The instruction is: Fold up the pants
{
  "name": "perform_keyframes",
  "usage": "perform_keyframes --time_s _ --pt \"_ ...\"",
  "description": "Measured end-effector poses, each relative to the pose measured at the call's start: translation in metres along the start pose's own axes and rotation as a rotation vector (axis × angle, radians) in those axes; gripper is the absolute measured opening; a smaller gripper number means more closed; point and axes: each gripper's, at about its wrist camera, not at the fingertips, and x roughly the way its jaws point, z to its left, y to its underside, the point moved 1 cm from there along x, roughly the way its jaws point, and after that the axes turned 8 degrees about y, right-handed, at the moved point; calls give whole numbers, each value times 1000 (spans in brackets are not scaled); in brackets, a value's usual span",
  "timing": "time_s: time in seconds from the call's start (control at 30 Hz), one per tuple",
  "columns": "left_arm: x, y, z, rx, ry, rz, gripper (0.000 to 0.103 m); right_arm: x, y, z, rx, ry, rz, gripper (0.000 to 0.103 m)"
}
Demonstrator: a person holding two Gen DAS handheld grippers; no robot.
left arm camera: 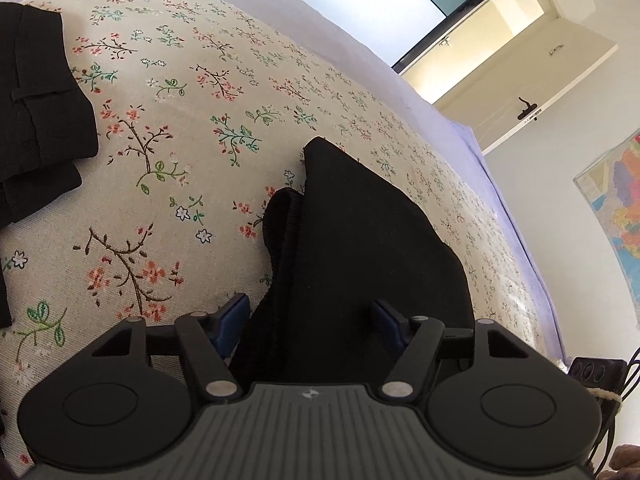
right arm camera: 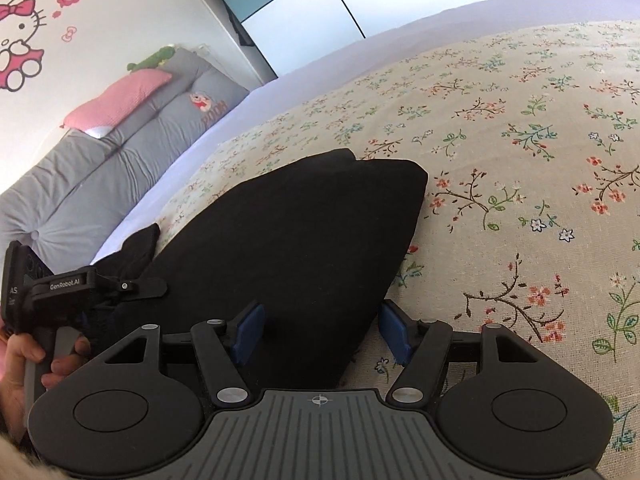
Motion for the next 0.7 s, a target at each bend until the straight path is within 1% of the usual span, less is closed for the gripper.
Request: perform_keyframes --time_s 0.1,0.2,0.23,0.3,0.37,0.4,0.43,0.47,0.5,0.53,0.57,0.7 --pt "0 1 0 -10 12 -2 102 0 0 0 6 0 -3 62" --pt "1 2 3 -36 30 -7 98 1 1 1 12 -1 -5 57" --pt "1 3 3 -47 37 -9 95 2 0 1 16 -3 -4 54" --pt "2 4 3 -60 35 -15 93 4 0 3 22 -6 -3 50" --pt "2 5 0 -60 28 -23 89 6 -1 4 31 -5 -4 43" --pt "2 6 -1 -62 29 -26 85 7 -1 4 35 -4 -7 41" --pt "2 7 -3 -68 34 -31 80 8 -1 5 38 -2 -10 33" --pt "2 7 -4 -82 49 -38 76 8 -2 6 35 1 -17 23" --pt "2 6 -6 -93 64 -46 74 8 -2 7 30 5 -24 19" --pt "2 6 -10 -99 78 -52 72 7 -4 6 35 5 -30 13" --pt "5 6 -14 -100 91 -55 71 5 -7 5 47 6 -35 10" --pt "30 6 -41 -76 118 -45 68 -6 -27 -4 48 43 -66 8"
